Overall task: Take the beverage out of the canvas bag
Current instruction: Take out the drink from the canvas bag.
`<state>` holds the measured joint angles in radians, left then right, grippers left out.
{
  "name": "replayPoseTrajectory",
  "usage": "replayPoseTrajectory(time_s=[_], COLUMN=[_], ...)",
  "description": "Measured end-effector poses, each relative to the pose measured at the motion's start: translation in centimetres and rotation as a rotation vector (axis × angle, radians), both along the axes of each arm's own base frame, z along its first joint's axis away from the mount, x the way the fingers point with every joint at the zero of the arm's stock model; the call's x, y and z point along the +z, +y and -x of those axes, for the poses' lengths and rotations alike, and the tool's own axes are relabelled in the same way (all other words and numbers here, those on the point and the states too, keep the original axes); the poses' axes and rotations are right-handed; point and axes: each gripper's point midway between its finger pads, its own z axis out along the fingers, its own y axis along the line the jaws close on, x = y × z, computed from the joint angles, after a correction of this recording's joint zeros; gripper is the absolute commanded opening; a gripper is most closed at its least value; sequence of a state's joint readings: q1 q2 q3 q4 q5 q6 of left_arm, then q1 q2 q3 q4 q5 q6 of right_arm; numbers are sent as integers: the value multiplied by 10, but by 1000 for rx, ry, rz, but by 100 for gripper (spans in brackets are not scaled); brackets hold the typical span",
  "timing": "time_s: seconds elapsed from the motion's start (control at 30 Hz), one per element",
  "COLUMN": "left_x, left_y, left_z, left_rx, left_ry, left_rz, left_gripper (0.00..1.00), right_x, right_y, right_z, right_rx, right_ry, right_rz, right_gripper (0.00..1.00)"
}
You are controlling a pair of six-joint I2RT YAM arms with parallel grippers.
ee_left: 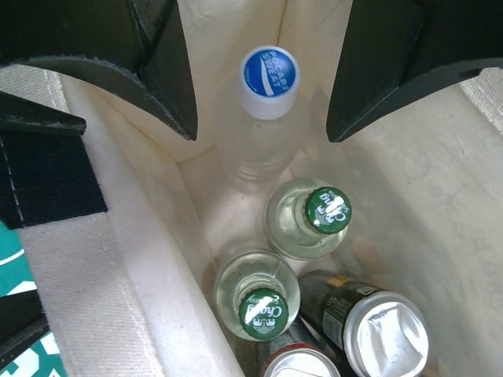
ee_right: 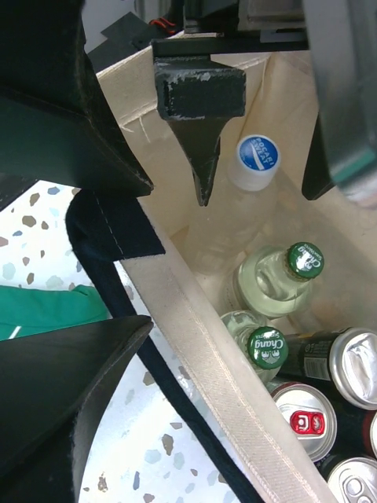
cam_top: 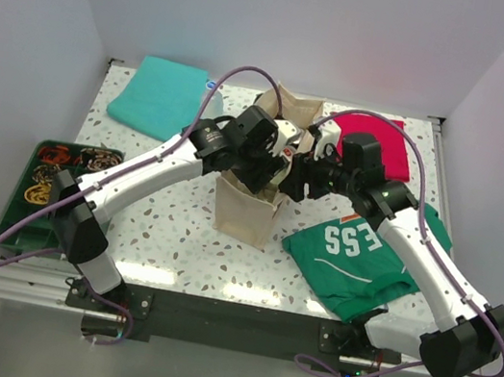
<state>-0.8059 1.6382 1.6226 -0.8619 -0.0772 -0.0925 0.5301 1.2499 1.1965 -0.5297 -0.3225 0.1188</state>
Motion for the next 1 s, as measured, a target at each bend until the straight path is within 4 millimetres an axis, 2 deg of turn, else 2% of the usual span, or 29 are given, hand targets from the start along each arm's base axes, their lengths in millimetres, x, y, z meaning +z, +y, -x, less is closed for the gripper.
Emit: replayPoseTrajectory(time_s=[0.2, 0.5, 1.0], left_x=[-4, -30, -35], left_y=[4, 9, 8], left_z=[-1, 5, 5], left_rx=[13, 10, 9], left_ry=[4, 55, 58], left_rz=[-26, -75, -72], left_gripper=[71, 68, 69], right_x=[0, 0, 0], right_y=[0, 0, 1], right_z=[0, 0, 0], right_rx=[2, 4, 4], right_ry=[-2, -1, -1], right_rz=[3, 3, 1], right_gripper=[66, 66, 66])
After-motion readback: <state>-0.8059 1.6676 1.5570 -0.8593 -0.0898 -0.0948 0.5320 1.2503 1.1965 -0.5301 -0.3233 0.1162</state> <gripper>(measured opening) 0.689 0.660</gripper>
